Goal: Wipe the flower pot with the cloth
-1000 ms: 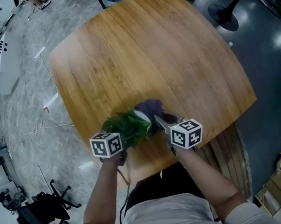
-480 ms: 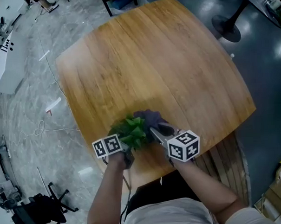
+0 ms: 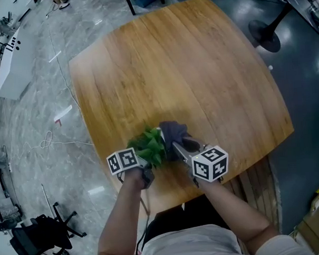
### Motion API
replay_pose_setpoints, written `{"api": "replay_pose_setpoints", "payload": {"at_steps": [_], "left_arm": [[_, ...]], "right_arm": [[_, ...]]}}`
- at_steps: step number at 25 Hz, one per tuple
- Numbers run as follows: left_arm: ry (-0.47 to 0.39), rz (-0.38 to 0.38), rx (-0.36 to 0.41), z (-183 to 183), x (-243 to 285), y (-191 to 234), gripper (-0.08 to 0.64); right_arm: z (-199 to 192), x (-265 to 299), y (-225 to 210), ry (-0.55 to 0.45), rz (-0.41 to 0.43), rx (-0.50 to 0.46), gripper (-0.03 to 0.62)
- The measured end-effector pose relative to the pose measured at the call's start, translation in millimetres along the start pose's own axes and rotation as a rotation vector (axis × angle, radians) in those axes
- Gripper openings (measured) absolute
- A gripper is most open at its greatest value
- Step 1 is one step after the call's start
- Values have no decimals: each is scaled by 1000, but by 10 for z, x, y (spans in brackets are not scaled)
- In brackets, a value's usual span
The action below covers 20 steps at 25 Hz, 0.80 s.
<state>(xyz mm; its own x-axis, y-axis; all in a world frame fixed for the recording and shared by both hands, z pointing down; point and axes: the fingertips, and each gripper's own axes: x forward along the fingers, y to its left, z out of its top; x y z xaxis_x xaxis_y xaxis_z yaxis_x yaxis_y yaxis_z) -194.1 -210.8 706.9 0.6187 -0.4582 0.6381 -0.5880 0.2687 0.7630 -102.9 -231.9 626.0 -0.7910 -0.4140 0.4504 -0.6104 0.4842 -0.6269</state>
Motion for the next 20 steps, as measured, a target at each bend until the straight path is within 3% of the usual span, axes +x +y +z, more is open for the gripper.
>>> {"api": "replay_pose_setpoints", "payload": {"at_steps": [4,9,12,20], "left_arm": [[13,24,43,-7,-47,-31,18],[34,72,260,71,-65,-164,18],[46,75,326,101,-28,-224,17],[86,115,368,12,-97,-212,17]], "right_arm": [[65,-11,291,10,45,-25,77],[-2,-27,-366,27,-78,7,77],[-111,-29,-660,43,-128,29,77],[146,-145,154,6,32,-42,75]]}}
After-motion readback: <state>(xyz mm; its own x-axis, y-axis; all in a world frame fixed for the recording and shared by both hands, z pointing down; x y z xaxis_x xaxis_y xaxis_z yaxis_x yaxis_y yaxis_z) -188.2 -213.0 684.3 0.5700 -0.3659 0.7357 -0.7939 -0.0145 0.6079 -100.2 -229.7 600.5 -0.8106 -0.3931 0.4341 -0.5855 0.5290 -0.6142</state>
